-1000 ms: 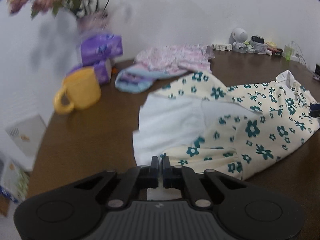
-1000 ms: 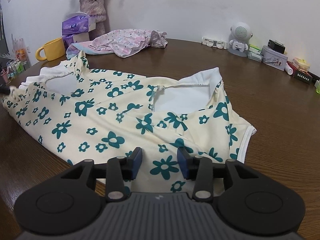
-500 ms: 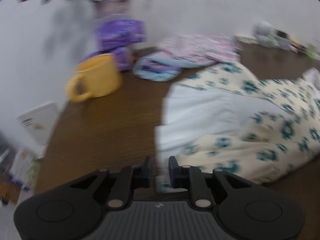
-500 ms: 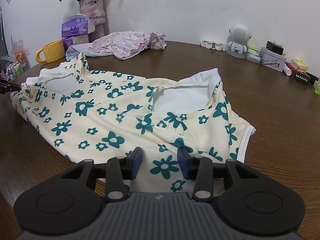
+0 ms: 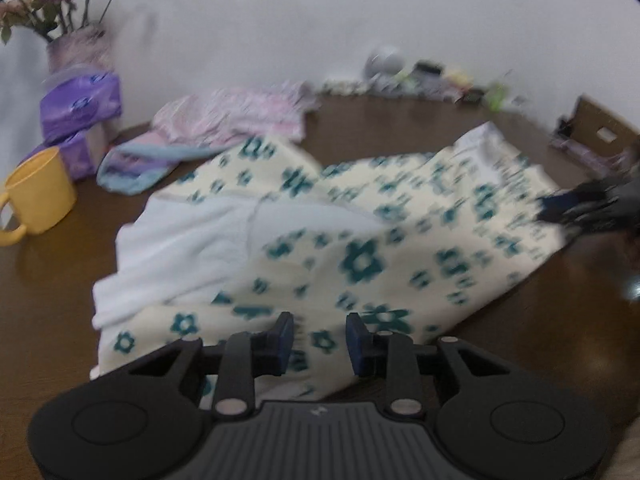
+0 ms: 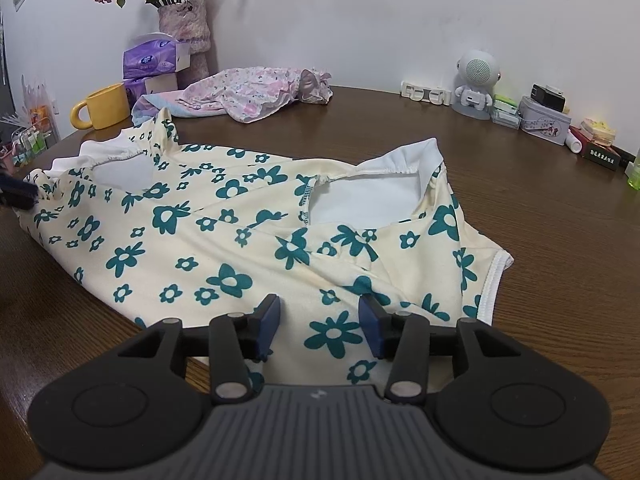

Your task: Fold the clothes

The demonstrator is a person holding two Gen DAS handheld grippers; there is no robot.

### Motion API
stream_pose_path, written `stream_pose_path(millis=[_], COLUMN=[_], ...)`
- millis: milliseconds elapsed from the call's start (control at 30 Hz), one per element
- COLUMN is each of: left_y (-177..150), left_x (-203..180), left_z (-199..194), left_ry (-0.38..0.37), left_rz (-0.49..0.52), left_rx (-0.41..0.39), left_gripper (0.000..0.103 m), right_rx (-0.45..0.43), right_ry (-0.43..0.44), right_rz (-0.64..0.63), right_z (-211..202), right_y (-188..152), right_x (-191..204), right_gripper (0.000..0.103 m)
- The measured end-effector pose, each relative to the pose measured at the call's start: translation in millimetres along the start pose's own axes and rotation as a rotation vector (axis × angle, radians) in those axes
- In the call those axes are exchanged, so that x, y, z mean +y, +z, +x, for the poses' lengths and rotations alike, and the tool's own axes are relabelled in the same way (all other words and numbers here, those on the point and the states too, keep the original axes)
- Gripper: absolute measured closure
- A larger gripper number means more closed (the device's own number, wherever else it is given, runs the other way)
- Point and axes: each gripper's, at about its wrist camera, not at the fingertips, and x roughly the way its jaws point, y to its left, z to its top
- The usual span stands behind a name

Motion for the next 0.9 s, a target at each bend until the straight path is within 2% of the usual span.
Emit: stream_pose_path(millis=[67,200,333,433,567,667,733,767,833,900], left_y=[-6.2,-15.5,-21.8,-23.7,-18.3,-9.0,0.8,7.5,25.1,51.0], left_x=[6.6,28.6,47.1,51.3,43.6,40.2,38.5,38.3,38.4,36.0], left_z=[0.2,-8.9,-17.9,-19.0,-16.5,-22.2,-32.4,-38.7,-47.9,-48.1], left_ry=[0.027,0.033,0.128,0.130,0.155,0.135,0.115,0.099,0.062,0.030], left_rz=[-0.027,-0.151,-0.219,-0.225,-0.178,-0.163,-0.156,-0.153,-0.143,-0.112], left_rx=[-0.001,-0.010,-0.019,-0.022,-0.005,-0.016,-0.054,-0.079,-0.119,-0.122], left_gripper=[0.075,0.074,0.077,0.077,0.077,0.066,0.051,0.047,0.030,0.026], right_rx=[-0.003,-0.010,-0.017,-0.019,-0.022,-0.011,-0.002,-0.014,-0.038,-0.062], right_ry=[0.001,0.009,0.012,0.012,0.009,0.011,0.028,0.043,0.074,0.096], right_rz=[-0.001,-0.001,0.000,0.001,0.000,0.001,0.011,0.022,0.045,0.062], right_z=[-0.2,-0.7,-1.0,-0.6,-0.3,-0.5,-4.3,-9.7,-20.5,-31.0], right_y=[-0.5,-1.7,-2.8,-3.3,-4.5,-2.0,3.0,7.4,16.1,28.9], right_x=[-0.2,-1.4,-1.7,-1.7,-0.1,0.4,-1.6,-5.3,-12.7,-23.9], right_gripper=[0.059,0.059,0.058,0.058,0.057,0.056,0.051,0.049,0.042,0.037])
